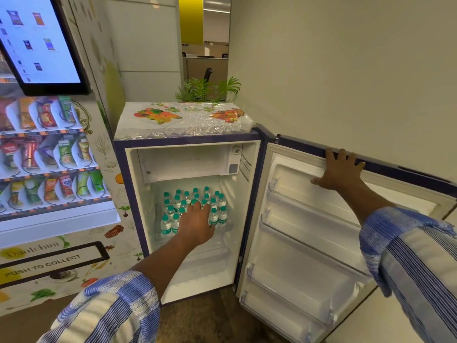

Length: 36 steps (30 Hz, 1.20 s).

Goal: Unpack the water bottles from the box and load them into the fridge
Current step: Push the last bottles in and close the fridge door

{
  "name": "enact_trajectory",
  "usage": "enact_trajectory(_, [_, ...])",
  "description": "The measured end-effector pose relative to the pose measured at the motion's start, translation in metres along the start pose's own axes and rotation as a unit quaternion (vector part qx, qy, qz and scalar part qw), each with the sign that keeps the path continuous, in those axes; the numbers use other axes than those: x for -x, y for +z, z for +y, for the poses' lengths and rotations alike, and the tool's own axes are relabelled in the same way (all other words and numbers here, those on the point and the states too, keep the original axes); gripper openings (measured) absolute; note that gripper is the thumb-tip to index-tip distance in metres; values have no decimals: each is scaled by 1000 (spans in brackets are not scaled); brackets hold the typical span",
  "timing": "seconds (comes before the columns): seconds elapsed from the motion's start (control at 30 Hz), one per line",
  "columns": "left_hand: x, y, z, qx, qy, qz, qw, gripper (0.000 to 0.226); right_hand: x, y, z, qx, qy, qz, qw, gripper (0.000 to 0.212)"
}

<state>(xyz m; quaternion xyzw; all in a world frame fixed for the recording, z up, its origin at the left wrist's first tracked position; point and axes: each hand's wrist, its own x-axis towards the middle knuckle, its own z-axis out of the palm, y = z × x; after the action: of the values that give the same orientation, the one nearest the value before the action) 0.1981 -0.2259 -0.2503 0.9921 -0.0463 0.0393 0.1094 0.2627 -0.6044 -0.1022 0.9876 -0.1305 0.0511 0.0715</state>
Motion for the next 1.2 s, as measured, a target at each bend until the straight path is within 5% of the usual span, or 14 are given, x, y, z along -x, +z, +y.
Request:
enact_trajectory(0.63, [15, -12, 40, 30, 27, 4, 999, 65, 64, -33, -66, 245, -22, -69, 967, 135])
enact_trajectory(1.2, [28, -43, -4, 41, 58, 31, 997, 64, 109, -78, -144, 213, -60, -126, 967, 108])
